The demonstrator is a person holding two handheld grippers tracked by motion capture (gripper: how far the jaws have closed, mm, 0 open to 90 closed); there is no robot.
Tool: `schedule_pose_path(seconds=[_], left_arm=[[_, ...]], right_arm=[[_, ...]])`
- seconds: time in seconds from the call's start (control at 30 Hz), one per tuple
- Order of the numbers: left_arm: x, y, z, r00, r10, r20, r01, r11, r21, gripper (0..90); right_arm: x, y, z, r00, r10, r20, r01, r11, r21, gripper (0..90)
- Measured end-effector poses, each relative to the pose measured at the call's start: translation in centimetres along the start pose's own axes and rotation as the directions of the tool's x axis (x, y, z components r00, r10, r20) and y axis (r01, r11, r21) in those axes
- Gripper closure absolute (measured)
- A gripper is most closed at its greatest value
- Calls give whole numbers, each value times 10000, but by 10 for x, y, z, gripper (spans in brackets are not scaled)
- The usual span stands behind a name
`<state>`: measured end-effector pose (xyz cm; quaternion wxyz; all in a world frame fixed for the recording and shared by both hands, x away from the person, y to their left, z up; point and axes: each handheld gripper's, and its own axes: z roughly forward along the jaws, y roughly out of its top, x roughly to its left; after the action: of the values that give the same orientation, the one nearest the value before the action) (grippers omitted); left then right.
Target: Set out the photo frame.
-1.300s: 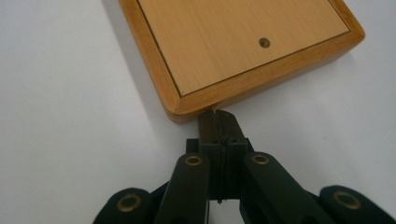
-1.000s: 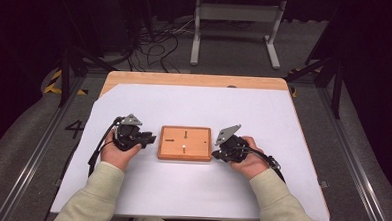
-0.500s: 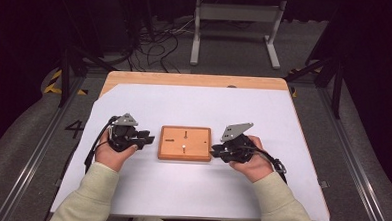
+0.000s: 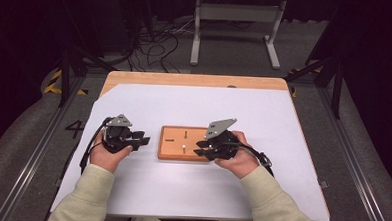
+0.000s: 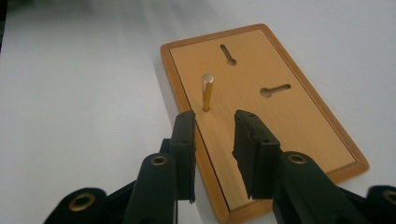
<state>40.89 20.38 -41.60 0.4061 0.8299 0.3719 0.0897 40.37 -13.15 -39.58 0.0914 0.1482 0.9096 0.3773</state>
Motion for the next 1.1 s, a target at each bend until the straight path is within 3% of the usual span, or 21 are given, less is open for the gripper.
schedule_pose_path(seconds=[0.43, 0.8, 1.03, 1.1], left_arm=[[1, -1, 2, 10000, -91, 41, 90, 9999, 47, 603], [1, -1, 3, 10000, -54, 55, 54, 10000, 74, 599], [1, -1, 4, 10000, -73, 67, 72, 9999, 89, 591], [1, -1, 4, 10000, -64, 47, 64, 9999, 89, 589]], right_arm=[[-4, 20, 34, 9990, -125, -433, 153, 9978, 642, 691], [-10, 21, 52, 9965, -56, -833, 136, 9954, 953, 719], [-9, 20, 58, 9938, -624, -923, 732, 9901, 1197, 829], [-6, 20, 59, 9919, -1038, -738, 1124, 9858, 1248, 840]])
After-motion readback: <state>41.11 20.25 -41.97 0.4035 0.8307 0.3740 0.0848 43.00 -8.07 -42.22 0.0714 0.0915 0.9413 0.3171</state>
